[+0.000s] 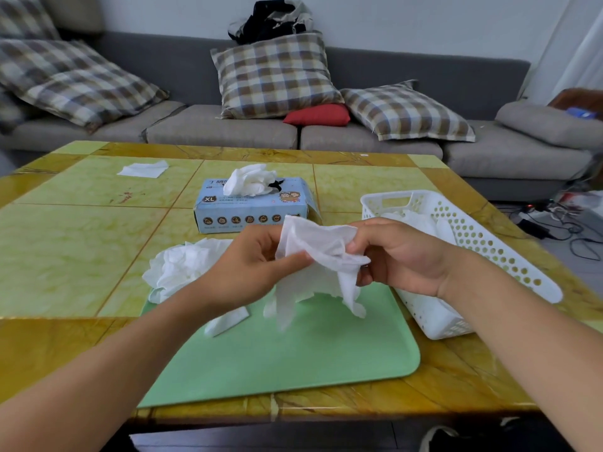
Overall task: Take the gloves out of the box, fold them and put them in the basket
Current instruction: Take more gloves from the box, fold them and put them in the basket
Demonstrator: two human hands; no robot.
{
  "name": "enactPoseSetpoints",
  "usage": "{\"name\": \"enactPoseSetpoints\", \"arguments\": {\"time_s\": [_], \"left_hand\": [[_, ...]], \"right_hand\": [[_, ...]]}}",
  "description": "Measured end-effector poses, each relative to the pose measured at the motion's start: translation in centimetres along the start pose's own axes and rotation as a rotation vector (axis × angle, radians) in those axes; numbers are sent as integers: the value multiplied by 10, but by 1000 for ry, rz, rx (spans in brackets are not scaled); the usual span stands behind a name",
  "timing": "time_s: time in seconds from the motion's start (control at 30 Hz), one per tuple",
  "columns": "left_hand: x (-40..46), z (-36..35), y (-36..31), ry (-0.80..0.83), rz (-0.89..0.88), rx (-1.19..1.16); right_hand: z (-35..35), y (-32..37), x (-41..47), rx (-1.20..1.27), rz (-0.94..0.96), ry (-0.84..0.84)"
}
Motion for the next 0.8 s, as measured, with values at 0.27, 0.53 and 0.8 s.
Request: {"name": "enactPoseSetpoints", "arguments": {"time_s": [0.27, 0.53, 0.8], "left_hand": [[1, 7, -18, -245, 34, -168], [3, 16, -30, -215, 17, -162], [2, 6, -47, -46, 25, -167]], "right_hand": [[-9, 21, -9, 77, 148, 79], [-25, 9, -1, 160, 308, -223], [-16, 42, -22, 25, 460, -494]]}}
Point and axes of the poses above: each hand's wrist, its own x-axis towards the middle knuckle, its own z-axis out of the back of the hand, y = z × x, the point moved 5 cm from there along x, towards the middle knuckle, and after that the axes turned 2 degrees about y, right-handed, at the moved point
